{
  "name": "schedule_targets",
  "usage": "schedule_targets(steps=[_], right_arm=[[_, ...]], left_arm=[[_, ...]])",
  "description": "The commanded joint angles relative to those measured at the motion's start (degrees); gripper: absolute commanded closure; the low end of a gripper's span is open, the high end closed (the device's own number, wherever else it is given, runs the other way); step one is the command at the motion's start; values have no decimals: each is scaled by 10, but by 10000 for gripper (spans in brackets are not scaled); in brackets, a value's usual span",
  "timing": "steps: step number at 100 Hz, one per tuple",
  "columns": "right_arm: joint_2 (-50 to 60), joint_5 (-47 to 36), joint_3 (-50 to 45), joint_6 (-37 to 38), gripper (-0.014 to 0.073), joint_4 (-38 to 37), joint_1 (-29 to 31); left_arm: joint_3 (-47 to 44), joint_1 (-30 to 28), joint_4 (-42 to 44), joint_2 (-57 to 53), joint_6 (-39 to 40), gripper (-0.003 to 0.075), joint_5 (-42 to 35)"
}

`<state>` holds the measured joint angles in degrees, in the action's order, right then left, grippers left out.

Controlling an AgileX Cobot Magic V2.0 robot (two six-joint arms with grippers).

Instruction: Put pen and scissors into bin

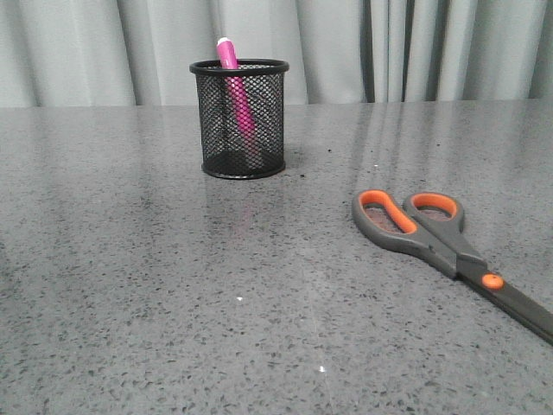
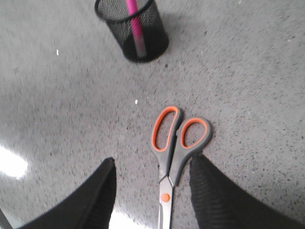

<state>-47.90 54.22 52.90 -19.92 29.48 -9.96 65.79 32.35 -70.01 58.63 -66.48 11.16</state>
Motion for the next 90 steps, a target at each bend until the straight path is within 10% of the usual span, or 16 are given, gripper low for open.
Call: schedule_targets(steps=[1, 23, 90], right_arm=[[-31, -11, 33, 38, 274, -49, -40], [-139, 55, 78, 182, 266, -246, -156], [-361, 117, 169, 246, 145, -208, -214]], left_arm=[[-30, 4, -2, -58, 1, 376, -15], [-135, 4, -2, -174, 1, 376, -69], [-173, 4, -5, -227, 1, 428, -87]])
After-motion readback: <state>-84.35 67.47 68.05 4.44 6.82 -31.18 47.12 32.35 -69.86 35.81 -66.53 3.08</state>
